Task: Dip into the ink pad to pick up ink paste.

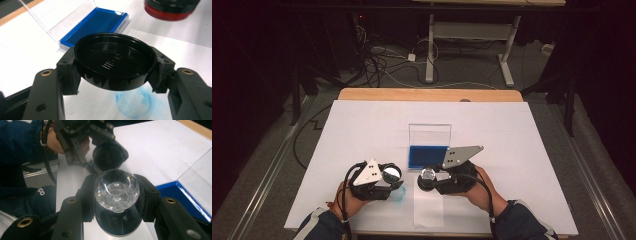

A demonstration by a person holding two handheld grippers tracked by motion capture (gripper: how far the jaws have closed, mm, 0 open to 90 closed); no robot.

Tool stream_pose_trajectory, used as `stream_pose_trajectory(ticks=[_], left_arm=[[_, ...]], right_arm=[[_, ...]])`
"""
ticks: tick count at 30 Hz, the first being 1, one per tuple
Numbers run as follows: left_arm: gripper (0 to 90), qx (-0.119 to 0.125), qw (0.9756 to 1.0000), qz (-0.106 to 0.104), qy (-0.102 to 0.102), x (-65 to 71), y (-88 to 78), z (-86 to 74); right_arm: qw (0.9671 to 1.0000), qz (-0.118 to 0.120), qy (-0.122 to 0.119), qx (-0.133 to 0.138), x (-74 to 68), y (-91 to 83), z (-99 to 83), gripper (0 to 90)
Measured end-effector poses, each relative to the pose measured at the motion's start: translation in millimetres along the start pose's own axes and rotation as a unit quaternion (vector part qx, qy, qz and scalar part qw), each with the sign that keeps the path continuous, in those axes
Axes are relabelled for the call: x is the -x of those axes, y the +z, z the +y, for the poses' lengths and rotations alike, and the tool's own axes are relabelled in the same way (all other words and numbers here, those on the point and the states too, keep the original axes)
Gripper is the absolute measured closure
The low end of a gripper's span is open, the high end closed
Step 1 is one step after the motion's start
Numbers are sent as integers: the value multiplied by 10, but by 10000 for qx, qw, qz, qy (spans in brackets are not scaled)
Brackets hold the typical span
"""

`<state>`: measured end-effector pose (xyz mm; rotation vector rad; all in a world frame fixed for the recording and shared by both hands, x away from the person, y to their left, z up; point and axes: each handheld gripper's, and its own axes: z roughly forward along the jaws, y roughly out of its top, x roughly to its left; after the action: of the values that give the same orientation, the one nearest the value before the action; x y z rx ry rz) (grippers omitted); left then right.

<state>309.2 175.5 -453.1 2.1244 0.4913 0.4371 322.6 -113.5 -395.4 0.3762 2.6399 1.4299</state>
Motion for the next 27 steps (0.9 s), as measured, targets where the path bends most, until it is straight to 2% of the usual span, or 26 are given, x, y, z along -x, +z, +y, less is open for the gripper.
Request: stream_pose_trajectory(ticks=[8, 19, 21, 27], left_arm=[[360, 35, 10000, 71, -12, -11, -66, -5], [360, 26, 10000, 64, -18, -7, -63, -14], [360, 26, 10000, 64, -16, -4, -69, -15], [360, 38, 10000, 71, -27, -6, -83, -22]], right_arm=[[9999, 70, -26, -133, -33, 40, -77, 569], [9994, 146, -75, -306, -83, 76, -183, 569], [9994, 213, -40, -287, -77, 79, -199, 569], [9992, 215, -142, -321, -92, 91, -219, 569]])
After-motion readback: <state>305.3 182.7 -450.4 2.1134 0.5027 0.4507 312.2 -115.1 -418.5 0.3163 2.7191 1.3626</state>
